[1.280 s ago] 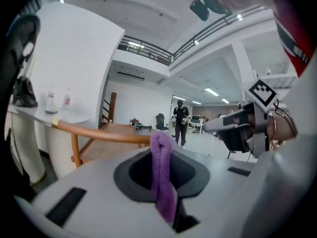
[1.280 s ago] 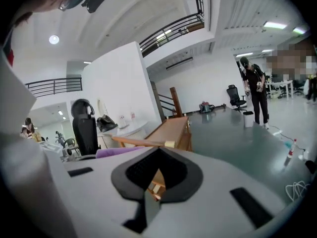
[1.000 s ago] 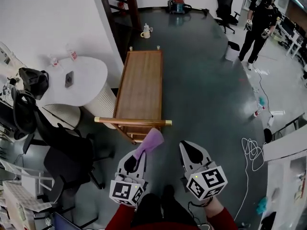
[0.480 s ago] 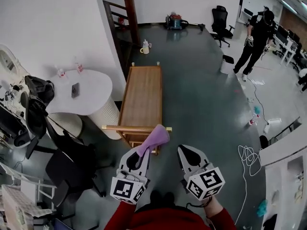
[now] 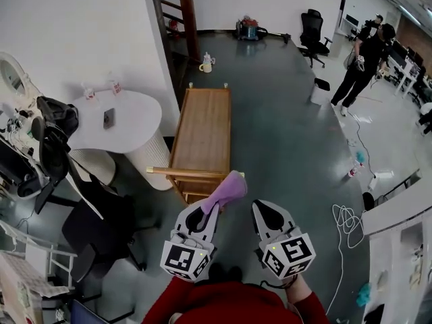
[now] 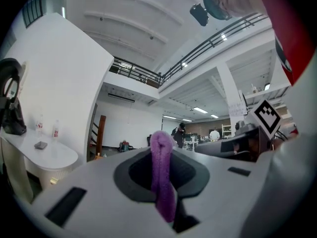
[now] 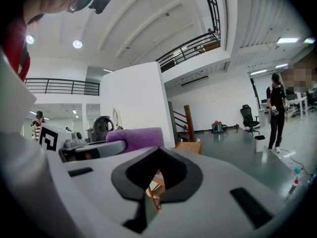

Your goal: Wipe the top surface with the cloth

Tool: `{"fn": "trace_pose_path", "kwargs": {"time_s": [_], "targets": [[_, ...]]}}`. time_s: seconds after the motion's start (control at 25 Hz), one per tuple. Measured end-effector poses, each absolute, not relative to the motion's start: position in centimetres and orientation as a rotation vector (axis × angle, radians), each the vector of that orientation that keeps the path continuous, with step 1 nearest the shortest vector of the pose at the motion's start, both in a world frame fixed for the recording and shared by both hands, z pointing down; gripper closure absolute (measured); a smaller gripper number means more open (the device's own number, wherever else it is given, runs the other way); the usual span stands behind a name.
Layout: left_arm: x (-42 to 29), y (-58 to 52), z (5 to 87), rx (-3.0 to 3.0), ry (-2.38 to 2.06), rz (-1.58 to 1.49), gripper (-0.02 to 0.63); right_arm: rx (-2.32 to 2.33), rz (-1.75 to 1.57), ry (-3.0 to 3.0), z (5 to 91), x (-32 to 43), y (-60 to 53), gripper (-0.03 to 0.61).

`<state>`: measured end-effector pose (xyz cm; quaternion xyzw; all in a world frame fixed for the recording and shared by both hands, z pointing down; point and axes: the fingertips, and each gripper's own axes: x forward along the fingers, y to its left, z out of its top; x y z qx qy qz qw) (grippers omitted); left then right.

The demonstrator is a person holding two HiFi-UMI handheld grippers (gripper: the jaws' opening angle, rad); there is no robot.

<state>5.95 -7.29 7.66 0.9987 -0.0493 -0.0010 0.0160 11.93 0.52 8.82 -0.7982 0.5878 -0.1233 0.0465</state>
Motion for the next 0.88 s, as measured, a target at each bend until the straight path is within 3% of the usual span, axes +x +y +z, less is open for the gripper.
{"fn": "trace_pose_path", "kwargs": {"time_s": [0.88], "targets": [[4.4, -6.9, 7.8, 3.068, -0.100, 0.015, 0.566, -2.500, -0.403, 1.754, 10.6, 10.4, 2.4, 0.575]]}}
